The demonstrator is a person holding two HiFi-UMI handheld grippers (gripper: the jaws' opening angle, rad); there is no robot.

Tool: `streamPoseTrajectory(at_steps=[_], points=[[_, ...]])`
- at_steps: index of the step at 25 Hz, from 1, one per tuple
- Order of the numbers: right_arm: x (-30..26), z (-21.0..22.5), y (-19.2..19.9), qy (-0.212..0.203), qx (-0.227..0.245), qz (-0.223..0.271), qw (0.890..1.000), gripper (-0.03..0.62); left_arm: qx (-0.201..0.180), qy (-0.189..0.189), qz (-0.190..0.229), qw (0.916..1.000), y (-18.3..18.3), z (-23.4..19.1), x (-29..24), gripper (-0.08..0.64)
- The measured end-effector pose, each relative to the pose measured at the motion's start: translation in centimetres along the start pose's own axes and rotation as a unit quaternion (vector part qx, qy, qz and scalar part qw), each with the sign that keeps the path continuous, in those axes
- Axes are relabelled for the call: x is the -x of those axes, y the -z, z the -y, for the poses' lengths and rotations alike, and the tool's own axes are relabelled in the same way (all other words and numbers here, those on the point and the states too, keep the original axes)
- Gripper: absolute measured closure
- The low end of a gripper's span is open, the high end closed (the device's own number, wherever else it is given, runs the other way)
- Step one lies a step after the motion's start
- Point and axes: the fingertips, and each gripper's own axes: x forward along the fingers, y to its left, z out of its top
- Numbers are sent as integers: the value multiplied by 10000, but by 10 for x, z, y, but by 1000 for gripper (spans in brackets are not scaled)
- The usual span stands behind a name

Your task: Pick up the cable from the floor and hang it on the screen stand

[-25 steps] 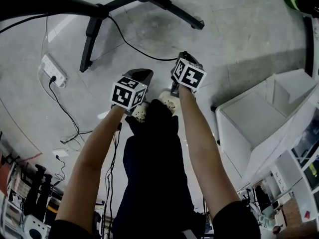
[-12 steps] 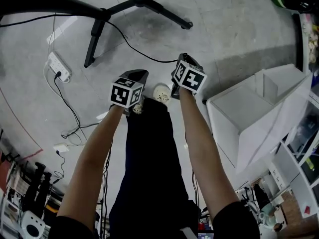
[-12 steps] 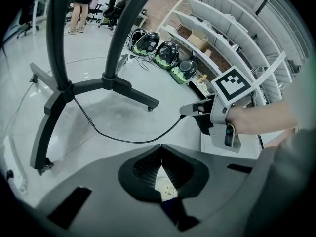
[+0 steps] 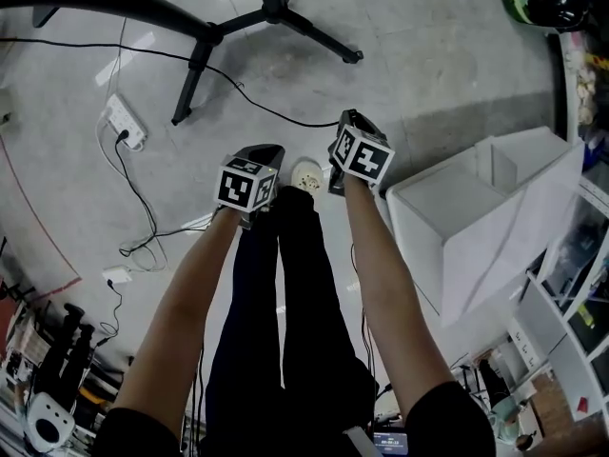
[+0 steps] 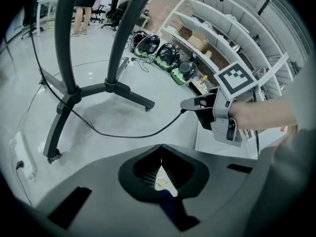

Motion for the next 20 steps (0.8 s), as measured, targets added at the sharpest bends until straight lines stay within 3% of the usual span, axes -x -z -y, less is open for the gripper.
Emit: streamPoseTrajectory(at_steps=[6,15,20], points=[[24,-2,-12,-120,146,64,9998,491,-48,-16,-53,10000,6,17,23,552],[74,9,-20,130,83,47,9999,491,50,-85,80,9999,-7,30,58,552],[98,-11,-26,86,194,83,9997,491,12,-79,130,9999,-19,36,76,552]])
